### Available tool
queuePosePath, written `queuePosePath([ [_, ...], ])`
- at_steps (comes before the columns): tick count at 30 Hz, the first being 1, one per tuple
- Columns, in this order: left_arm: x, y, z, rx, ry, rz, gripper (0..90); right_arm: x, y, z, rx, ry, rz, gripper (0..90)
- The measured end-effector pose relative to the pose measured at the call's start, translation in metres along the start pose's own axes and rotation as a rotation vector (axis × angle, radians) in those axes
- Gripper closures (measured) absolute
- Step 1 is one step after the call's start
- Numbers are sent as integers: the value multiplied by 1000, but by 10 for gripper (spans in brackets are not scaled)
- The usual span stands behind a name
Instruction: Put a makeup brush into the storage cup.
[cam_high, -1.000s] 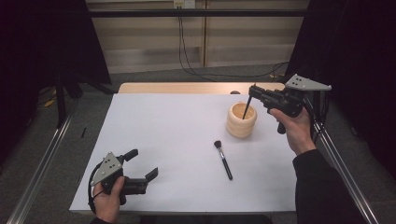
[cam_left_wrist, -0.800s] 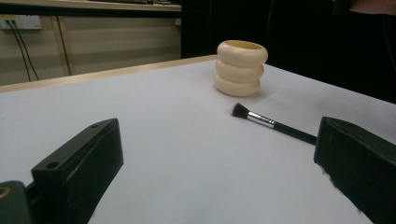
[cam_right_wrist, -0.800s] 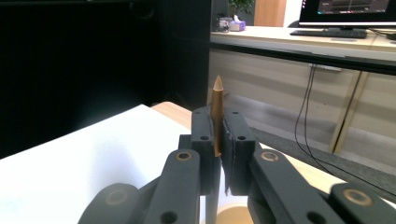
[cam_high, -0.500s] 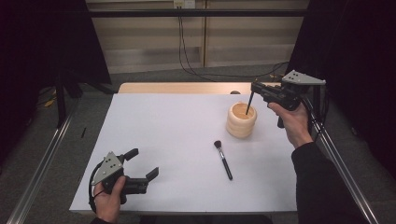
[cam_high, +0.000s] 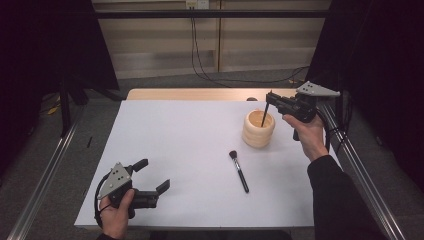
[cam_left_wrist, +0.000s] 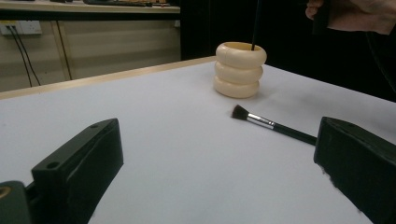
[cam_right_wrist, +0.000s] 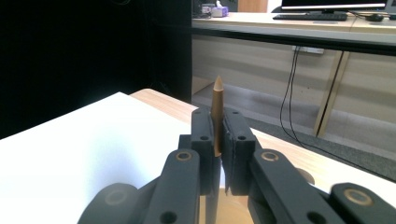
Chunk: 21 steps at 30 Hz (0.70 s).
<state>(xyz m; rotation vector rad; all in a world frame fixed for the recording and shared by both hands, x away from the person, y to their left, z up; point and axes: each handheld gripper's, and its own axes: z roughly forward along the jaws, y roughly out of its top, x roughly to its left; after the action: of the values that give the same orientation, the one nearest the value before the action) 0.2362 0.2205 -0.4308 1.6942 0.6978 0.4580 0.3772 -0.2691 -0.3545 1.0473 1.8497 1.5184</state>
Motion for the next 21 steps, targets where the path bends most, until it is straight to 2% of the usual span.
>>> queuePosePath([
  [2, -1, 0, 1, -14, 3, -17, 14, -1, -2, 1, 3, -1, 7, 840],
  [5, 0, 0, 0, -11, 3, -7, 14, 0, -5, 2, 8, 10, 0, 840],
  [6, 0, 0, 0, -15, 5, -12, 14, 0, -6, 3, 11, 0, 5, 840],
  [7, 0, 0, 0, -10, -1, 1, 14, 0, -7, 3, 12, 7, 6, 840],
  [8, 0, 0, 0, -14, 7, -9, 14, 0, -9, 4, 13, 9, 3, 840],
  [12, 2, 0, 0, -10, 8, -4, 14, -2, -15, 5, 26, 0, 17, 840],
  [13, 1, 0, 0, -11, 10, -16, 14, -2, -16, 5, 21, 4, 22, 840],
  [21, 1, 0, 0, -6, 13, -13, 14, -4, -23, 5, 24, -4, 42, 839],
])
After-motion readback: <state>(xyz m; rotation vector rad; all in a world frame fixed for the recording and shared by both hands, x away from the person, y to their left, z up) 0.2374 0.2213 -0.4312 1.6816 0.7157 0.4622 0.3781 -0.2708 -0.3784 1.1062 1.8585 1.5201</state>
